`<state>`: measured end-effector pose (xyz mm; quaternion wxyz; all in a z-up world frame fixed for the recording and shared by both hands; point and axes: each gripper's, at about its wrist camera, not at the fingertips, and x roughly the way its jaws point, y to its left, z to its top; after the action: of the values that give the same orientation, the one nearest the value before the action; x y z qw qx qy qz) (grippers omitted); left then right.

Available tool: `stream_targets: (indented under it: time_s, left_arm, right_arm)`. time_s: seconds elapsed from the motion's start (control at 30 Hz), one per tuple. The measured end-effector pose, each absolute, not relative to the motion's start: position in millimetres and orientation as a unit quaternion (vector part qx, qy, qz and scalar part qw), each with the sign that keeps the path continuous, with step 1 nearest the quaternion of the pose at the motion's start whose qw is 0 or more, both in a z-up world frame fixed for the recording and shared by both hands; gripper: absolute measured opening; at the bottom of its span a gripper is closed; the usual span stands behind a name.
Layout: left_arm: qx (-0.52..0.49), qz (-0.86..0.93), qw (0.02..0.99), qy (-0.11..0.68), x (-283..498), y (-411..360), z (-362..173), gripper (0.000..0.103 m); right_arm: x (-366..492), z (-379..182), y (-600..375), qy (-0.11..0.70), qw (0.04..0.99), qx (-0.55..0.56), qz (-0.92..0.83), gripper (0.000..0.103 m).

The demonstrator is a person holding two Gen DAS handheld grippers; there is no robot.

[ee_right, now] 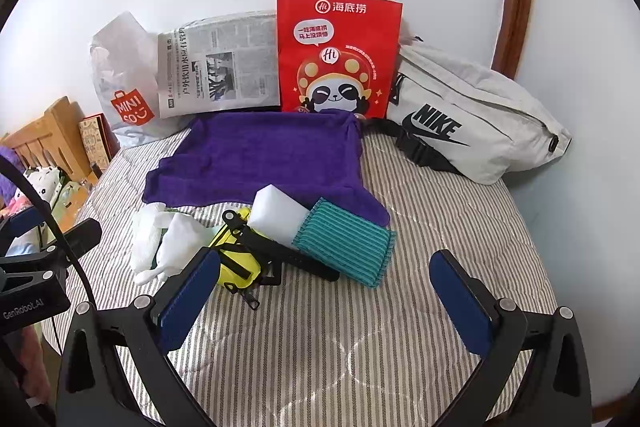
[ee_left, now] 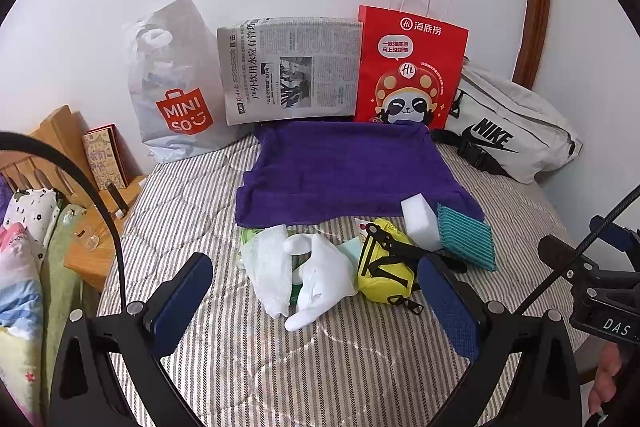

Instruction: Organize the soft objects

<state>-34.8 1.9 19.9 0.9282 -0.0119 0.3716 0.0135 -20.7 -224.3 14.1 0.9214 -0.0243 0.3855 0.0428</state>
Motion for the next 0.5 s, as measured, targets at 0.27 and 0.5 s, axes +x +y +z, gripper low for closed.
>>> stream_targets:
  time_s: [0.27,0.5]
  left_arm:
    - [-0.013,0.006,0.926,0.378,-28,4,14,0.103]
    - [-0.012,0.013,0.923,0.385,-15,20,-6,0.103]
  right_arm:
    - [-14,9,-226,0.387,0.921,-0.023,0.044,0.103]
    - [-4,-4,-228,0.394,0.917,-0.025,0.052,0.103]
